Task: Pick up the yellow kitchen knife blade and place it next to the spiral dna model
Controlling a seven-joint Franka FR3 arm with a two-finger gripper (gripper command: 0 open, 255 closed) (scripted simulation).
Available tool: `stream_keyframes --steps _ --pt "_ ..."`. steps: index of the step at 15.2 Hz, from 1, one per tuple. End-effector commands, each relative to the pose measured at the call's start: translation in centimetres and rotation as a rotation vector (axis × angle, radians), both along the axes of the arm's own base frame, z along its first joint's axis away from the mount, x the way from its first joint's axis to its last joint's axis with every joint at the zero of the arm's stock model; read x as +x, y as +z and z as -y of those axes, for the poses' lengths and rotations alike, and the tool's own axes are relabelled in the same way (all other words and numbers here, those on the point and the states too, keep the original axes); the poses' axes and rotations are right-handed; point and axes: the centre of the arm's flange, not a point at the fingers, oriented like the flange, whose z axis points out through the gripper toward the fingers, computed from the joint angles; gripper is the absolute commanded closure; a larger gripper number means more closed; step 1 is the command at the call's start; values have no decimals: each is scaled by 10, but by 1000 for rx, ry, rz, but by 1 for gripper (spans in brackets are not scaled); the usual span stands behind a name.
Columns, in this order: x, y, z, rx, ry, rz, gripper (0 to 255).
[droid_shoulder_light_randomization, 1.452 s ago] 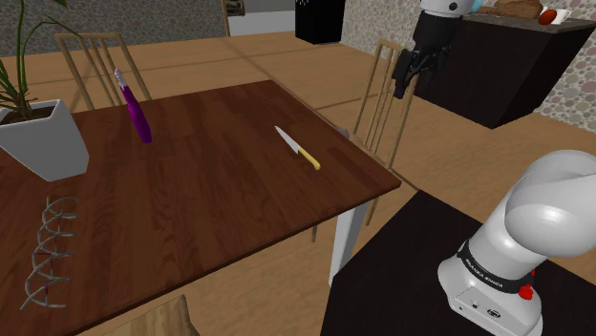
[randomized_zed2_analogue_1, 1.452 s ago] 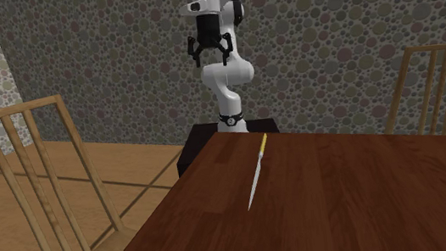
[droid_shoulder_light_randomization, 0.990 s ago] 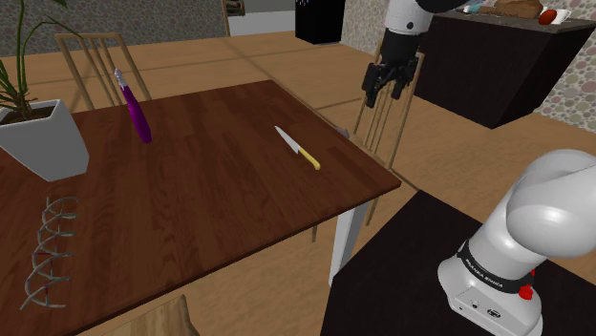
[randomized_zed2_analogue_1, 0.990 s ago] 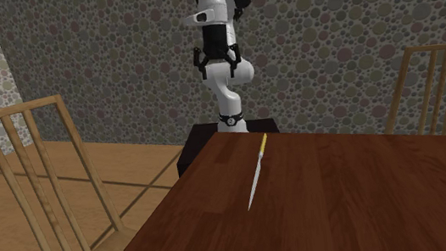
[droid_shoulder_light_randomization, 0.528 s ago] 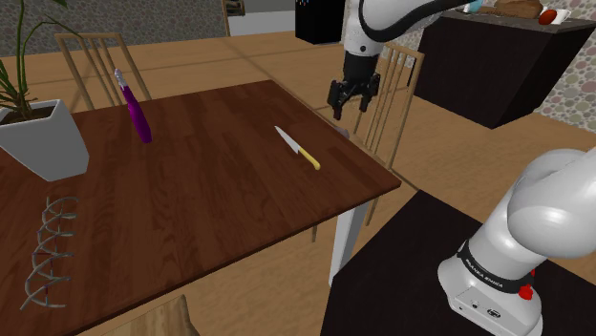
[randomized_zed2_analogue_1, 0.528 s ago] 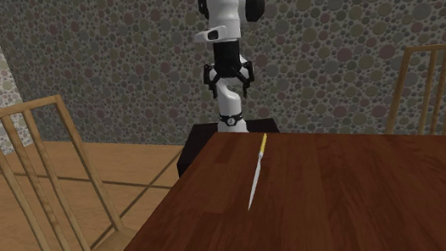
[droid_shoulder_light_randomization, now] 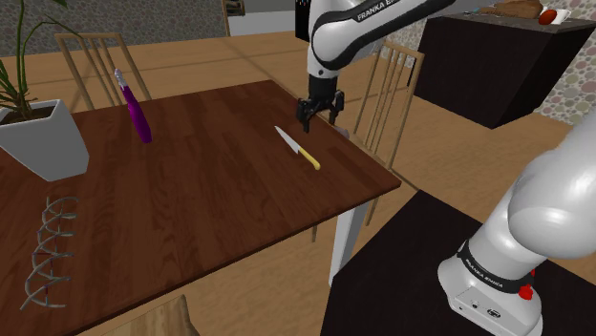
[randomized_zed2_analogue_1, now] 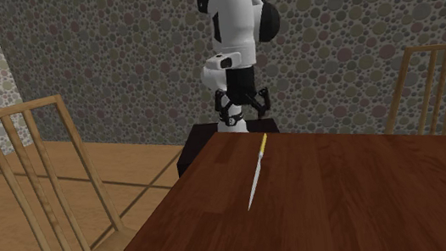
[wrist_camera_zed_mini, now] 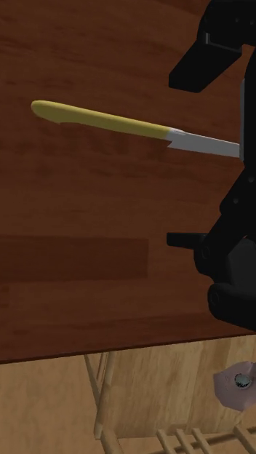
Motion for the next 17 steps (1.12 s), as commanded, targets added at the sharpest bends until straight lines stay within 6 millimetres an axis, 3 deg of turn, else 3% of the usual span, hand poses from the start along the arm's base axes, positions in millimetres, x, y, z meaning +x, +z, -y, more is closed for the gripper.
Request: stream_keyframes --steps 1,7,14,17 --pt "21 -12 -9 2 -7 -7 0" --pt "79 -55 -31 8 -25 -25 0" --pt "78 -92 -31 8 -25 -25 0" --pt "78 -95 -31 8 -25 -25 0"
